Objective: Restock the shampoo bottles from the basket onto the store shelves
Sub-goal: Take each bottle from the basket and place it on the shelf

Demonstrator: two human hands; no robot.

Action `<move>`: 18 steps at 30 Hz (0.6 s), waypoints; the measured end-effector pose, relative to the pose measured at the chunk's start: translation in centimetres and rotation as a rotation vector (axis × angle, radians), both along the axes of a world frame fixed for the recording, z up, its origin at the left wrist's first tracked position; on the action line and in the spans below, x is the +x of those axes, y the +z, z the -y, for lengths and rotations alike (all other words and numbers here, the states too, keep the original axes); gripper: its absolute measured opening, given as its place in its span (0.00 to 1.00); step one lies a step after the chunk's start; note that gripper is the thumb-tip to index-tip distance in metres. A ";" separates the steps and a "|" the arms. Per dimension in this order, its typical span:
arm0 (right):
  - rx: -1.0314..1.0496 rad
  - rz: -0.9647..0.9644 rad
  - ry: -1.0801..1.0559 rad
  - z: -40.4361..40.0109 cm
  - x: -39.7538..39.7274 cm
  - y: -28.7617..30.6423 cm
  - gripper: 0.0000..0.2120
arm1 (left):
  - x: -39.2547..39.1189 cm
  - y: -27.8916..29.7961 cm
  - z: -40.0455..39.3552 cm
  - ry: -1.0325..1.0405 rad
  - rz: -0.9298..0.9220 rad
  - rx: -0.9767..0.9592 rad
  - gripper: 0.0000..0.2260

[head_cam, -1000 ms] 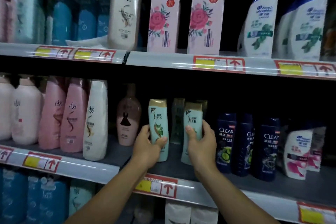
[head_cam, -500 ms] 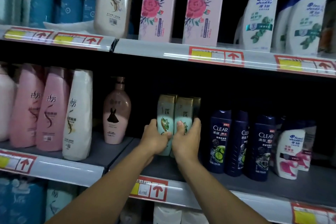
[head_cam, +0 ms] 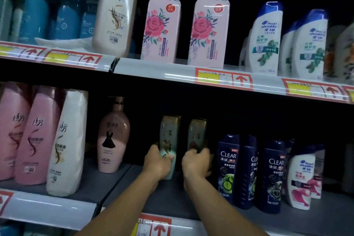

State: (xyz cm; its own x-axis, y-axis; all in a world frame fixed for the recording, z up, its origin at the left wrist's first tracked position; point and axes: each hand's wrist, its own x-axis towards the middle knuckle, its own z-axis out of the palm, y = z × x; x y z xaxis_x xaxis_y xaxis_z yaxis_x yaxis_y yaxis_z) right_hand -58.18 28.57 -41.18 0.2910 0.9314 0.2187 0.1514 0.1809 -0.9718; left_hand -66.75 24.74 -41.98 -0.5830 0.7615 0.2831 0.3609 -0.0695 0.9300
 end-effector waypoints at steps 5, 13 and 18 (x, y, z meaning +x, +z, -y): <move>0.014 -0.053 -0.005 0.4 -0.1 0.2 0.12 | 0.2 0.0 -0.4 -0.011 0.021 0.005 0.18; -0.078 -0.120 -0.037 3.3 0.7 0.4 0.30 | 0.3 0.0 3.0 -0.075 0.101 0.044 0.39; -0.112 -0.153 0.110 7.3 0.3 0.7 0.26 | 2.4 0.3 6.8 -0.074 0.183 0.165 0.32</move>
